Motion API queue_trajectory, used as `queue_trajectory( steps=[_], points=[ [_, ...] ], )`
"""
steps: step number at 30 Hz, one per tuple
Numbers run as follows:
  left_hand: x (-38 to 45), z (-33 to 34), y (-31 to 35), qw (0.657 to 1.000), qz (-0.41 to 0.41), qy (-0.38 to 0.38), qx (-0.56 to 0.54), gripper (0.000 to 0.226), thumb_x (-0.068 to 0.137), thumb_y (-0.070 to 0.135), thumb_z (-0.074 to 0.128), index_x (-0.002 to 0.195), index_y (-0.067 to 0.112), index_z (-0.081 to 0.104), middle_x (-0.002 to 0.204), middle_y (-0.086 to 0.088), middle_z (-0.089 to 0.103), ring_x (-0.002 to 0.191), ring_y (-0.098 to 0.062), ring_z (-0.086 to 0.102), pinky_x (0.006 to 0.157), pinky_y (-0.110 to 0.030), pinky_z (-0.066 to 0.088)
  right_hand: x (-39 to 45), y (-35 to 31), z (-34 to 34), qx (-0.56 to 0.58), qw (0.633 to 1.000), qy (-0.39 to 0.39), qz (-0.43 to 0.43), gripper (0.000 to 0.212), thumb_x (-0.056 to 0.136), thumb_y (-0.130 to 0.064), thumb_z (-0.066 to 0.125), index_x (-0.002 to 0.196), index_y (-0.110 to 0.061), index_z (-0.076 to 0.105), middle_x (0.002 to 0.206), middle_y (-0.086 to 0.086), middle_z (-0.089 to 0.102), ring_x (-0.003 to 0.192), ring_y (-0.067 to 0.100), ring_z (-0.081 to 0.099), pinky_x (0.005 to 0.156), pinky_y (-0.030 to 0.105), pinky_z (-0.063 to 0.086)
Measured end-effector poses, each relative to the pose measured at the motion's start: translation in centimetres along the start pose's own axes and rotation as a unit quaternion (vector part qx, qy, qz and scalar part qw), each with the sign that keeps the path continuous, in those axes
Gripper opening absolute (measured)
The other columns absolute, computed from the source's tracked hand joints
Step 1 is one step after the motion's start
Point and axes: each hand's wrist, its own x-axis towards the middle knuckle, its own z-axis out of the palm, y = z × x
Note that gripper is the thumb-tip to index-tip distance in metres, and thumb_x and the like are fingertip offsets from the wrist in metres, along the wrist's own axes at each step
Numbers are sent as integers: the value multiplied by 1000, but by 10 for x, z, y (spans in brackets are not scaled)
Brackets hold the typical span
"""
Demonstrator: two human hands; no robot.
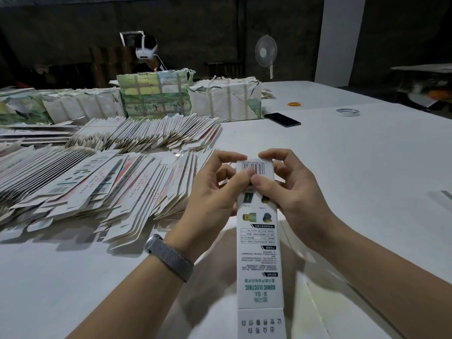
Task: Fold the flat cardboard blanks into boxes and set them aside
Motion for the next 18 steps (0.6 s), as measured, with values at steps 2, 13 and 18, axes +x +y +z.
queue_trajectory(
  steps=[2,13,18],
  points=[
    [0,0,-1,1000,0,-2,4,13,83,25,70,94,31,69,83,-9,55,65,-18,64,47,-24,49,1,-1,-1,-2,1000,4,1,32,75,-20,74,104,-23,62,96,7,67,77,28,74,62,34,59],
    [3,1,-2,999,-38,7,-1,13,91,32,57,95,34,69,97,-9,72,76,-26,66,78,-58,38,2,-2,-1,5,1000,16,15,37,71,-26,80,103,-20,60,90,-2,70,78,24,73,65,38,63],
    [3,1,-3,999,-26,15,18,8,103,23,56,105,24,63,98,-17,64,66,-18,63,61,-37,42,1,-1,1,-14,999,25,20,33,77,-27,76,107,-25,61,101,0,68,78,25,75,62,34,61]
  ],
)
